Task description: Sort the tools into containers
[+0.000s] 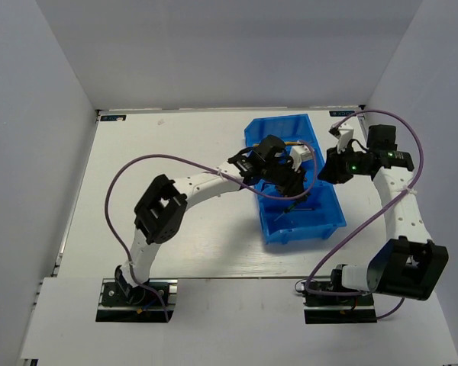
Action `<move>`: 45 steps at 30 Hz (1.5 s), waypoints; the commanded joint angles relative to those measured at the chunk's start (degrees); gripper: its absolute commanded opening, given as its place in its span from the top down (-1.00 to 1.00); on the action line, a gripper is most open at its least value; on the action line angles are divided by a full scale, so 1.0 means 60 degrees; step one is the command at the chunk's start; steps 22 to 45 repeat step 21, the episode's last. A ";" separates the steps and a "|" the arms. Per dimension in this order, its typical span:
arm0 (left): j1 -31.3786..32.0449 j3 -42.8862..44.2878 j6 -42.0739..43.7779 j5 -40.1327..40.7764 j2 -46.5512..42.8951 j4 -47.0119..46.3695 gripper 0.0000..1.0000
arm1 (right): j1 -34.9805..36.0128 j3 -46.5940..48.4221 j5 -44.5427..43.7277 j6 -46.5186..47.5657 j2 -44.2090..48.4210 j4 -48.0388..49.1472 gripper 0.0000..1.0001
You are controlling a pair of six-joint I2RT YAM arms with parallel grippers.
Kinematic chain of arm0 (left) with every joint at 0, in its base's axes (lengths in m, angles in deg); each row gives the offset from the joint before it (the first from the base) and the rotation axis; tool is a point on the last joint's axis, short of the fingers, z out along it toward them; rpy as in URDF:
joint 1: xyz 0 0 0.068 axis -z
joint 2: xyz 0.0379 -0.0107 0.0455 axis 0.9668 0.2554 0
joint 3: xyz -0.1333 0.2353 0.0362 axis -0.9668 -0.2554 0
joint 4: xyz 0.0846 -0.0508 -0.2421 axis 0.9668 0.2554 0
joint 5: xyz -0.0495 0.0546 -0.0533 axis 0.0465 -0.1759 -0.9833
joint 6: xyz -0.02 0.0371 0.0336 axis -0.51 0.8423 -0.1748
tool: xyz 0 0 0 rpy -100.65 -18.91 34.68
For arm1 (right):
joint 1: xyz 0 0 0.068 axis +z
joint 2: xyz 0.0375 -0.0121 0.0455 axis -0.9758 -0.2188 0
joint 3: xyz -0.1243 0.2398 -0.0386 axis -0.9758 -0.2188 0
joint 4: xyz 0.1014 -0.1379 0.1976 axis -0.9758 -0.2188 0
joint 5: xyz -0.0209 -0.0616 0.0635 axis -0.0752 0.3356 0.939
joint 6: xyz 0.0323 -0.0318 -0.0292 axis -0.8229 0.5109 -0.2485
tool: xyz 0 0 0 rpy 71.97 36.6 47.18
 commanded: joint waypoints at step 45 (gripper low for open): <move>-0.0585 -0.5911 -0.1639 0.7635 -0.8764 0.1419 -1.00 | -0.0187 -0.1831 -0.0766 -0.2579 0.2895 0.0677 -0.80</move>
